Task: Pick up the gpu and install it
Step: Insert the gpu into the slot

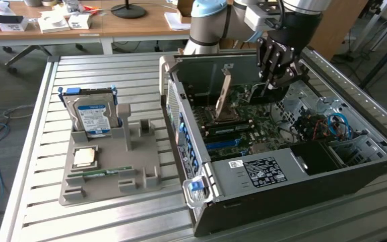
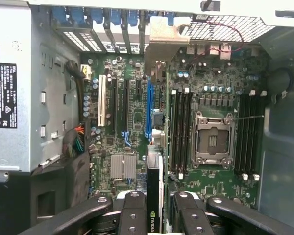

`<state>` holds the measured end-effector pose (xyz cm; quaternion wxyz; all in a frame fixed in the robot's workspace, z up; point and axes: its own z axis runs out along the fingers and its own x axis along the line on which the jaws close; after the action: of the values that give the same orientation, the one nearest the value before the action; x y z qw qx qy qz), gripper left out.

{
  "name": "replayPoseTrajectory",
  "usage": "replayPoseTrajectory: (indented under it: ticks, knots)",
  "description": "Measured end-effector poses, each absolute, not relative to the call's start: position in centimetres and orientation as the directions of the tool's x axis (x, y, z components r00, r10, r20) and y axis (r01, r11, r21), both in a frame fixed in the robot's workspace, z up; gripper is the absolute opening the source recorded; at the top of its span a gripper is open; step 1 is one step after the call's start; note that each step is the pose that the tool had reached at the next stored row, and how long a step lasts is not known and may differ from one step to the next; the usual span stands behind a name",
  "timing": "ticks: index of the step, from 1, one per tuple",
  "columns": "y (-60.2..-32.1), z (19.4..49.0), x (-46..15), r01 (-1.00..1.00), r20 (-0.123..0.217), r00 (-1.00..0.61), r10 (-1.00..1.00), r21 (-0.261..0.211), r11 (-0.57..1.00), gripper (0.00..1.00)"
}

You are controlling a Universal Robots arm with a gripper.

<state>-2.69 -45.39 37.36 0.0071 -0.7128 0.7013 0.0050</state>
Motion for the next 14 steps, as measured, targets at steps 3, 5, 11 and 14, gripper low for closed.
replayPoseTrajectory:
  ticks: [3,5,11,14]
  knots:
    - [-45.4,37.0,-2.8,-1.0,-0.017,0.017,-1.0,-0.003,-0.017,0.26]
    - [-45.4,36.8,-2.8,-1.0,-0.017,0.017,-1.0,-0.003,-0.017,0.26]
    - [-45.4,36.3,-2.9,-1.0,-0.017,0.016,-1.0,-0.003,-0.016,0.26]
    - [-45.4,36.1,-2.9,-1.0,-0.017,0.016,-1.0,-0.003,-0.016,0.26]
